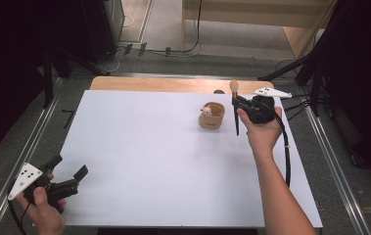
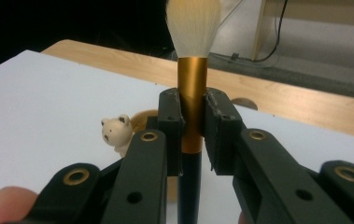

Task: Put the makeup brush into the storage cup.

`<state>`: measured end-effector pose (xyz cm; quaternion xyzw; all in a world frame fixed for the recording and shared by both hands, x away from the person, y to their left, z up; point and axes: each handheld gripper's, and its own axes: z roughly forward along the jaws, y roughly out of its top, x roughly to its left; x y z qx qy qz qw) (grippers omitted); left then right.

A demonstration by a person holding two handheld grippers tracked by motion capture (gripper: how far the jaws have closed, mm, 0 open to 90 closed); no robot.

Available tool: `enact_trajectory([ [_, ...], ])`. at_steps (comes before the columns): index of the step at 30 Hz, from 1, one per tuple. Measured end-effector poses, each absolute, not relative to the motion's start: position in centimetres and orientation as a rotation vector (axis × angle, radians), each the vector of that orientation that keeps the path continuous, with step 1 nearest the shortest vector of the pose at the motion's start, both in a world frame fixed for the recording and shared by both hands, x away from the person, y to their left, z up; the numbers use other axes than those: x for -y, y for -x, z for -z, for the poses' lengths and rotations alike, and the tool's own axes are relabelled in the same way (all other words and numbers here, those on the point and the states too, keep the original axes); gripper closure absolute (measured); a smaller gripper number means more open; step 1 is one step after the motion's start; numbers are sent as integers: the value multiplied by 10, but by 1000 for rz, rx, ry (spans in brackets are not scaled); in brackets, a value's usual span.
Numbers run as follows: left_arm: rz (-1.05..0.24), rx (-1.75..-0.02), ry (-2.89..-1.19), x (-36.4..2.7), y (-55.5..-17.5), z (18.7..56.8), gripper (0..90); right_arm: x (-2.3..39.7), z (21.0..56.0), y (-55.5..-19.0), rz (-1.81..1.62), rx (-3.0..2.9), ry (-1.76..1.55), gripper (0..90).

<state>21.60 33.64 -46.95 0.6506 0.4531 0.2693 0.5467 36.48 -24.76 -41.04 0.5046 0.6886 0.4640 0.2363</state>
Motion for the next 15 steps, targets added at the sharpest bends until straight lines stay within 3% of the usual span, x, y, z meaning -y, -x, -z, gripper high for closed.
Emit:
enact_trajectory([
  [15, -639, -1072, -1543, -337, -216, 469, 0, 240, 397, -365, -1396, -1815, -1315, 798],
])
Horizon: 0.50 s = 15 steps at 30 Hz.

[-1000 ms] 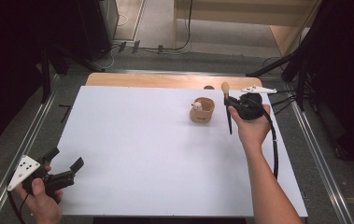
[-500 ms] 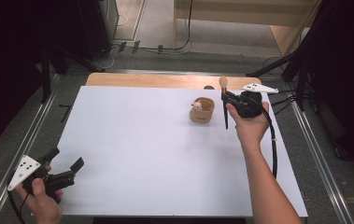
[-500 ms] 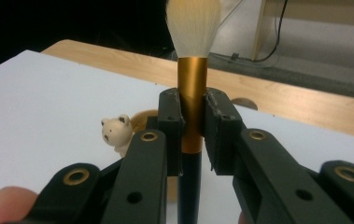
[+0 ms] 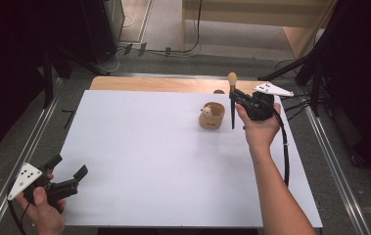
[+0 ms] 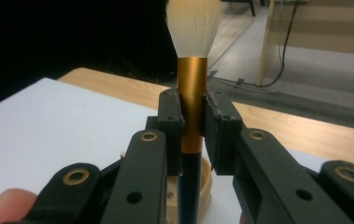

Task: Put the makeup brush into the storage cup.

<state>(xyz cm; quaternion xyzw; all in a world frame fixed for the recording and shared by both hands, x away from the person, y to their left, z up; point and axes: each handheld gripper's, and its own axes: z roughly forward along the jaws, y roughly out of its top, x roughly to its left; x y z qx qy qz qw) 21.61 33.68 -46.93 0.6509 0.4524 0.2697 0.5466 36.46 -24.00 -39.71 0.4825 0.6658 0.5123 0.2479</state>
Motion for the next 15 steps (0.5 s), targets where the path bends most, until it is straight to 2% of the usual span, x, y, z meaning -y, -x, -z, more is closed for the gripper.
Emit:
enact_trajectory([
  [15, -638, -1072, -1542, -337, -216, 469, 0, 240, 396, -366, -1515, -1747, -1242, 798],
])
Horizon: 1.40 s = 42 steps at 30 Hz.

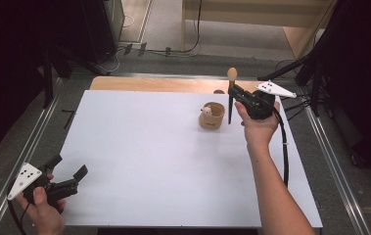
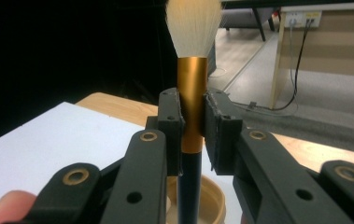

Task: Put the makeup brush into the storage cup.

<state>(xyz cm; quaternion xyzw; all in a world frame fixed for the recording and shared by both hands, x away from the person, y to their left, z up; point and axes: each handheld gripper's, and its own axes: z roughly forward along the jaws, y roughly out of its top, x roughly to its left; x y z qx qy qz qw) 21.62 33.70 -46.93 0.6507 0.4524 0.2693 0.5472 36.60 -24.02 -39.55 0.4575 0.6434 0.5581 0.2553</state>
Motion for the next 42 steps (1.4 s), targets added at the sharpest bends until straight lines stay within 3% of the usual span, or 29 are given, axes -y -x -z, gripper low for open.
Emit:
enact_trajectory([
  [42, -639, -1072, -1540, -338, -216, 468, 0, 228, 412, -386, -1597, -1584, -1116, 796],
])
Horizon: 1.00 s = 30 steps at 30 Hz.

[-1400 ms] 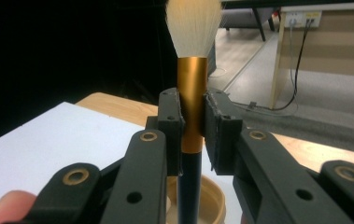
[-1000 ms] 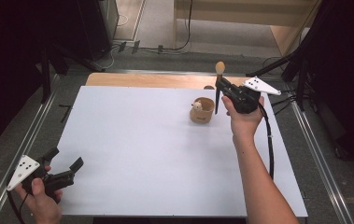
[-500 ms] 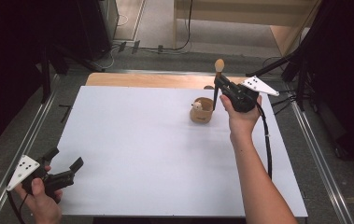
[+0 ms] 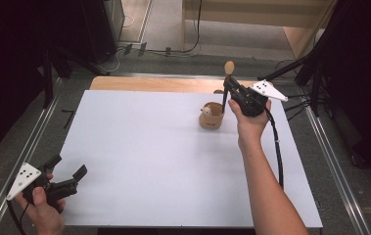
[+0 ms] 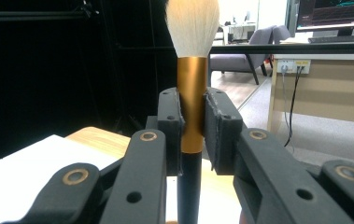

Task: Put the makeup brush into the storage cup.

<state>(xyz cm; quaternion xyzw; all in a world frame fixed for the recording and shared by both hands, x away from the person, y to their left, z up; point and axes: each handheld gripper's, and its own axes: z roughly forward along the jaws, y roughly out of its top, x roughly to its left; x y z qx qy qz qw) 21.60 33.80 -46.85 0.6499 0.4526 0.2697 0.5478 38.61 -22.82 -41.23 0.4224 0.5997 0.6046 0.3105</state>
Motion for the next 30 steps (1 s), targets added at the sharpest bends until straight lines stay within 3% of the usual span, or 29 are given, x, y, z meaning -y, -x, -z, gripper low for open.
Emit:
enact_trajectory([
  [30, -635, -1077, -1532, -341, -216, 468, 0, 209, 443, -403, -1537, -1658, -1110, 796],
])
